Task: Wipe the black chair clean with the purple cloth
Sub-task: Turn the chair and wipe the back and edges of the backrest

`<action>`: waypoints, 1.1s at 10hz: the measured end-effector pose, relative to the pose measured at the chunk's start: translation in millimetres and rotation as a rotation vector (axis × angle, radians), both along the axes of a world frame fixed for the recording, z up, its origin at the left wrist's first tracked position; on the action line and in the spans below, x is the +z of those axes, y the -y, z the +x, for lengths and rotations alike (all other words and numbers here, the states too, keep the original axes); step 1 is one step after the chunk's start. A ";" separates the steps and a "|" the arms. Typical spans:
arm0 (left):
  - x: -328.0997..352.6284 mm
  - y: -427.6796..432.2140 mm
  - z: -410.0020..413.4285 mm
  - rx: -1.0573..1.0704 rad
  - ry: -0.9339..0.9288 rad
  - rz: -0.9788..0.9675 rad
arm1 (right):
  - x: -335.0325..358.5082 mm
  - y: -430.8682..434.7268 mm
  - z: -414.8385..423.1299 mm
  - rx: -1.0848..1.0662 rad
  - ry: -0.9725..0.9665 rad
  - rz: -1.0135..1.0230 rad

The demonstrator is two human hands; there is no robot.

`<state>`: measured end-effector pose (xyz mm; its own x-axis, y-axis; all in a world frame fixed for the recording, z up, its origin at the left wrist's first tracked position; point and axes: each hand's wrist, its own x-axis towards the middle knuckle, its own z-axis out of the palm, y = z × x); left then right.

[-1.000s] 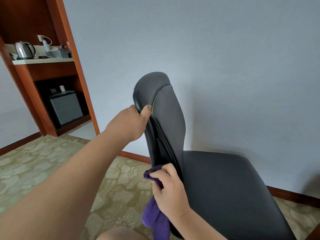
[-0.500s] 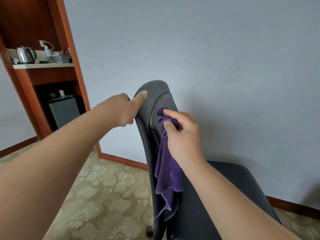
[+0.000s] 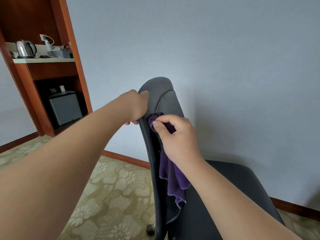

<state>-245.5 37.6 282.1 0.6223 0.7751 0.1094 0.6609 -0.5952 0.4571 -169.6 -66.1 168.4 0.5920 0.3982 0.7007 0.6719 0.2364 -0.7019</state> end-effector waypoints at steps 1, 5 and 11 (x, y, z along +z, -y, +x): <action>-1.2 1.1 -2.4 -0.069 -0.073 0.122 | 7.8 -2.9 4.7 0.103 -0.138 -0.045; -5.1 -7.5 -4.7 -0.152 -0.252 0.478 | 15.3 -3.0 9.3 0.090 0.025 -0.175; 0.0 -5.6 -7.1 -0.106 -0.209 0.374 | 21.7 -32.6 23.3 -0.031 0.011 -0.193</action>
